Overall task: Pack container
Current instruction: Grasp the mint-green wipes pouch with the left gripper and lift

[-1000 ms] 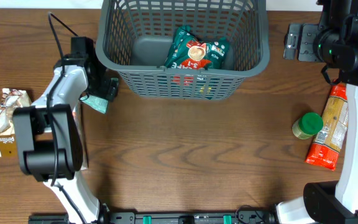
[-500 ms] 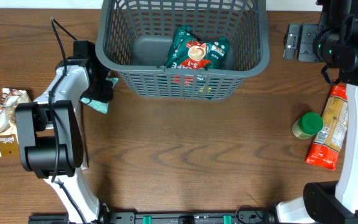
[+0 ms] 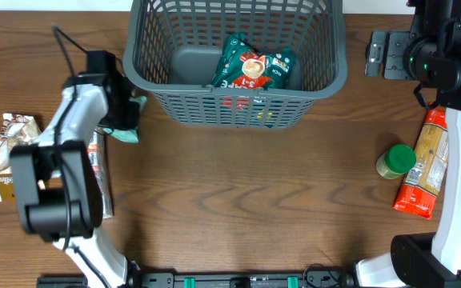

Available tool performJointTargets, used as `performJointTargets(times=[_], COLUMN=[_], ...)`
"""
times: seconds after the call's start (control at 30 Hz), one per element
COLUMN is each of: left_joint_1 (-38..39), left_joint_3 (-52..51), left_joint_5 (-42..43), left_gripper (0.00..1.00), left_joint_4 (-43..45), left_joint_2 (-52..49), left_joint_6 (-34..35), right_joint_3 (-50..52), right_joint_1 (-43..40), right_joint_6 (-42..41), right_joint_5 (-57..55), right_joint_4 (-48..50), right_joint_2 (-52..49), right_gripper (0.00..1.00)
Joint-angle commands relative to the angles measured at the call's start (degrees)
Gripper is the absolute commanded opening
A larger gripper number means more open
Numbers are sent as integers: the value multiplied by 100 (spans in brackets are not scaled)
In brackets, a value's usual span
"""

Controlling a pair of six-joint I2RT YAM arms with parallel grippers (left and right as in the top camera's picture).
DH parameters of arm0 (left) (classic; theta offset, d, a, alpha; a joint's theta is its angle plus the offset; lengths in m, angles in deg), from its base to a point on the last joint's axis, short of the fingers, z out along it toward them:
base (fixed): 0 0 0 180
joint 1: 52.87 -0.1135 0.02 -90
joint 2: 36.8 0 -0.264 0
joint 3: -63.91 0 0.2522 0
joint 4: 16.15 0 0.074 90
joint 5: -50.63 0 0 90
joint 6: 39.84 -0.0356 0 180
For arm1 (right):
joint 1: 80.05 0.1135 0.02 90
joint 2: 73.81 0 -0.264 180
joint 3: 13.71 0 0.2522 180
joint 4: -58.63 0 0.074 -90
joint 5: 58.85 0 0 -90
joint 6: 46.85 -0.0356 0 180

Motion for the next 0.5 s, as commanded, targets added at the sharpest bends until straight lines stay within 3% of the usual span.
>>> performJointTargets(times=[0.0, 0.13, 0.33, 0.47], left_joint_1=[-319, -761, -1510, -1515], left_joint_3=[197, 197, 197, 197], left_joint_5=[17, 15, 24, 22], left_gripper=[6, 6, 6, 6], left_joint_4=[-9, -15, -146, -306], left_joint_2=[557, 990, 1720, 2398], left_joint_6=[337, 413, 1156, 1174], right_joint_3=[15, 15, 15, 15], right_joint_1=[-63, -63, -61, -63], right_joint_6=[76, 79, 81, 146], right_joint_5=[15, 87, 85, 83], right_joint_4=[-28, -26, -24, -7], right_joint_2=[-28, -28, -28, -28], right_gripper=[99, 99, 99, 99])
